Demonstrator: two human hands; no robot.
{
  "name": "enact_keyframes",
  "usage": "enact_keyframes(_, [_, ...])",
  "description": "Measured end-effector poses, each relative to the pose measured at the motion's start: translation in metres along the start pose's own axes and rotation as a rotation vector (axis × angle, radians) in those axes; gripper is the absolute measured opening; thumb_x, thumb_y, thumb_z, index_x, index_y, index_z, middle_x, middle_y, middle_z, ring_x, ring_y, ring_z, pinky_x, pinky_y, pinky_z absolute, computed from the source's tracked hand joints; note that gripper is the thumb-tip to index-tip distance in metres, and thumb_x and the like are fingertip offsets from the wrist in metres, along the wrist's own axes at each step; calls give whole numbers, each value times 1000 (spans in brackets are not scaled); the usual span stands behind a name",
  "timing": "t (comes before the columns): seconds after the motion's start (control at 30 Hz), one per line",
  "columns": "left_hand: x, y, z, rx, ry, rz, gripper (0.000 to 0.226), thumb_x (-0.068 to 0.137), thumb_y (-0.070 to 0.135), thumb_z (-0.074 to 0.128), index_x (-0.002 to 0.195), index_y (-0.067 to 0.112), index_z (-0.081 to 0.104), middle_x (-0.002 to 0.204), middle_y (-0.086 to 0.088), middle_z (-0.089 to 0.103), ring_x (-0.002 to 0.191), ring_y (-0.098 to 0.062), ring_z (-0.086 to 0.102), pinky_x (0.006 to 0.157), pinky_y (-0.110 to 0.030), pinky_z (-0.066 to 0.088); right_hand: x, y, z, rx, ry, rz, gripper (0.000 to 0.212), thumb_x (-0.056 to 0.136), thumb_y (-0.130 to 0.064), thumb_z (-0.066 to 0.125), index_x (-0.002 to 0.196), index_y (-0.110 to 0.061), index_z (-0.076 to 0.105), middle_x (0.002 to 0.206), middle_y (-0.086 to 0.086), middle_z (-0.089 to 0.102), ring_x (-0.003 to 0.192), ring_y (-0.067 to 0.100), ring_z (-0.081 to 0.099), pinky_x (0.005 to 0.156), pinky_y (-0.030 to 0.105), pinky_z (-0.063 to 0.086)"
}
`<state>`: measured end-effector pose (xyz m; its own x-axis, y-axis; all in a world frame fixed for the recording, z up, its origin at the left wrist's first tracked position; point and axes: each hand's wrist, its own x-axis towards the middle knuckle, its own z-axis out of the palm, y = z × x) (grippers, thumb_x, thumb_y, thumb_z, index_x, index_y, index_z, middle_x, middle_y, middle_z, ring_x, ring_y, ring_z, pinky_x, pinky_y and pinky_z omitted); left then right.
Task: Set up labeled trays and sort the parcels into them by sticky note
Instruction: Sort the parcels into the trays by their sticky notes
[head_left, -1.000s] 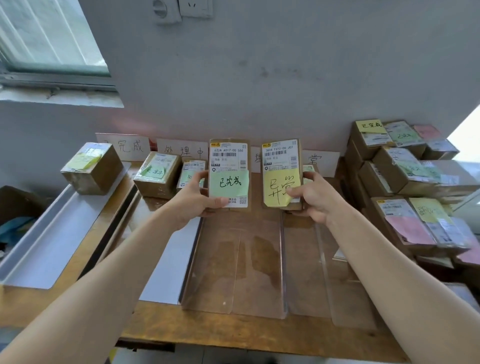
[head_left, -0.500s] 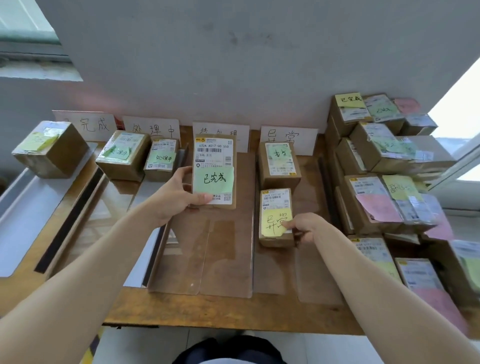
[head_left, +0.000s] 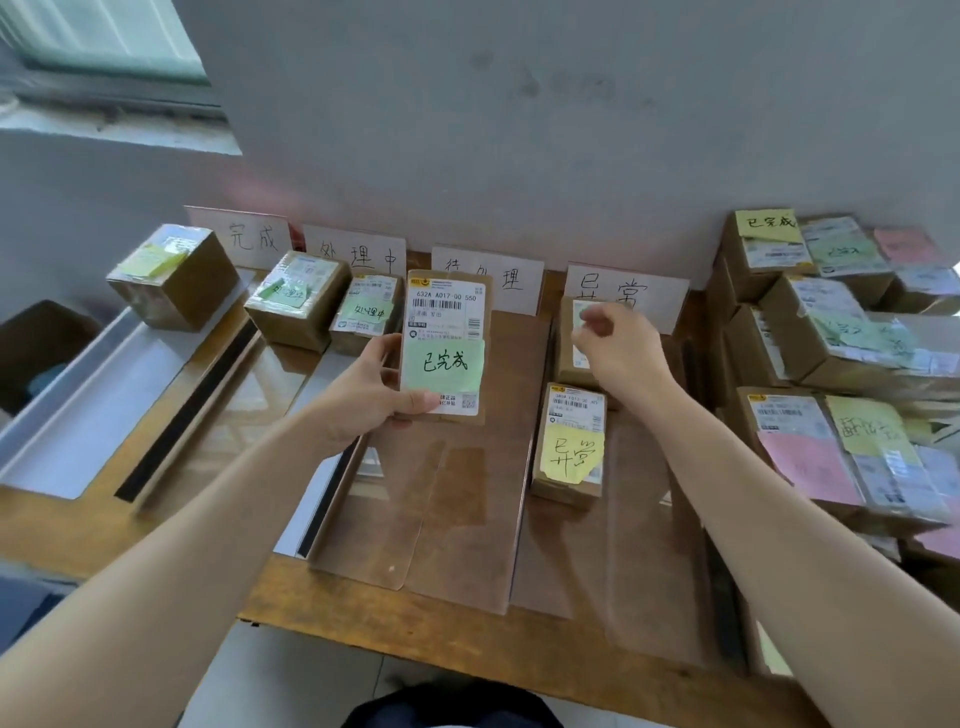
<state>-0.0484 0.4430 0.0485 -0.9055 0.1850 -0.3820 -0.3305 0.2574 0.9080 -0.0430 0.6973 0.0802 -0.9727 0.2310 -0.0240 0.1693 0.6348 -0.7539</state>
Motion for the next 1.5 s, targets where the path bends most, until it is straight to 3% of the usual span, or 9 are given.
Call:
enact_keyframes(0.17, [-7,8,-33,-25,33,32,82,71,2,77,132,32,32,114,-8,58,102,-24,63,80,-40,57,3,-88,4,-127,-16,-396,38,96,-22,52,133,-12,51,131,2,57,121,15,51,96,24,37])
enact_keyframes(0.37, [-14,7,-96,-12,60,45,83,72,2,77,137,28,31,111,-9,61,99,-23,65,77,-34,58,-1,-172,33,-225,10,-659,37,95,-23,53,129,-8,54,127,7,58,120,18,49,93,17,30])
enact_keyframes(0.53, [-5,-3,-162,-27,43,56,82,71,1,77,135,28,33,111,-10,62,97,-23,66,75,-35,58,-1,-233,82,-304,53,-751,35,94,-22,55,126,-8,56,125,7,59,120,21,48,98,25,31])
enact_keyframes(0.73, [13,-16,-271,-33,10,30,75,73,2,76,129,31,35,109,-11,62,96,-24,67,81,-42,57,11,-302,158,-333,105,-727,33,93,-23,56,123,-8,59,122,8,61,117,23,50,98,30,35])
enact_keyframes(0.93, [63,-40,-362,37,48,-145,50,74,14,78,115,16,48,102,-6,68,91,-23,68,84,-42,56,23,-349,214,-337,120,-656,33,93,-23,57,122,-8,59,121,8,62,117,24,52,101,35,38])
enact_keyframes(1.1, [109,-72,-379,-15,22,-328,25,81,19,72,102,9,62,100,-7,71,92,-21,68,83,-37,56,36,-361,228,-404,126,-558,33,93,-23,56,123,-9,58,123,7,60,119,24,49,102,37,37])
enact_keyframes(1.27, [146,-87,-383,-315,76,-438,29,82,11,71,107,4,57,104,-12,68,93,-22,65,70,-35,55,47,-361,228,-451,149,-489,32,93,-22,56,123,-9,58,123,8,60,119,24,48,100,32,35])
enact_keyframes(1.4, [172,-88,-376,-471,138,-438,29,80,11,73,101,6,54,105,-13,64,96,-23,61,71,-36,54,55,-360,234,-479,140,-453,33,93,-23,56,124,-9,58,124,8,60,120,24,47,101,33,35])
enact_keyframes(1.5, [185,-91,-371,-563,235,-447,39,77,13,76,107,6,52,105,-13,62,94,-24,60,70,-34,54,59,-358,239,-488,128,-436,33,94,-23,55,124,-10,57,124,7,59,121,23,46,101,31,33])
